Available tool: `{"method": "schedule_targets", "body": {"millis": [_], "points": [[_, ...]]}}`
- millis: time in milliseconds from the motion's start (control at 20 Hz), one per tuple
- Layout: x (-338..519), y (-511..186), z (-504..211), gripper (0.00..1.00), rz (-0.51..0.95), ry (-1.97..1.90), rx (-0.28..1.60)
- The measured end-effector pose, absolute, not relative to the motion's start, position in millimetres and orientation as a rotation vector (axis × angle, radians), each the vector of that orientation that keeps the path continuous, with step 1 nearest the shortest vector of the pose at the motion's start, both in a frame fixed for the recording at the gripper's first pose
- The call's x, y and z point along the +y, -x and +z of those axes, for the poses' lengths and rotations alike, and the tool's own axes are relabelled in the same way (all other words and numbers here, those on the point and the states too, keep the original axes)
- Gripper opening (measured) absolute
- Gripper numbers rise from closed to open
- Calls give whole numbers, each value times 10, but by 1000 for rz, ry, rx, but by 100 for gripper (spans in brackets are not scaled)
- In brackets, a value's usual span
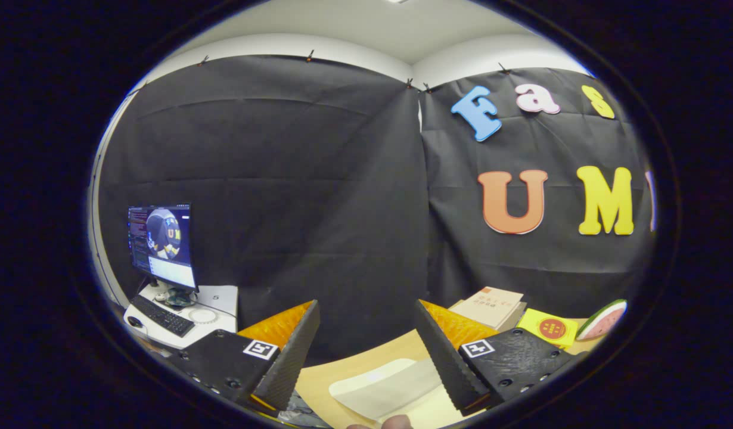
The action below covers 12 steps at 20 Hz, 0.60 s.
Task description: Open the storage box then place both shoes into the box .Put the left shoe in first, then the right shoe, with the right side of both shoes facing outward in a uniform manner.
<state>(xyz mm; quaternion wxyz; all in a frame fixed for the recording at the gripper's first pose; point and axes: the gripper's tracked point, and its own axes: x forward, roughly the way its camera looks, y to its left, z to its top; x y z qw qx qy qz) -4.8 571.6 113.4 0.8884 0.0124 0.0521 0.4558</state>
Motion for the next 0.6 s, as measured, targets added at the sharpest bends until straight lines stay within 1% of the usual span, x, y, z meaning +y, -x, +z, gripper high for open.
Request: {"method": "schedule_targets", "body": {"millis": [250,400,600], "points": [[4759,-282,1185,95,814,-33,97],[3933,-470,1055,95,722,-31,103],[2662,-730,704,95,566,-26,143]]}}
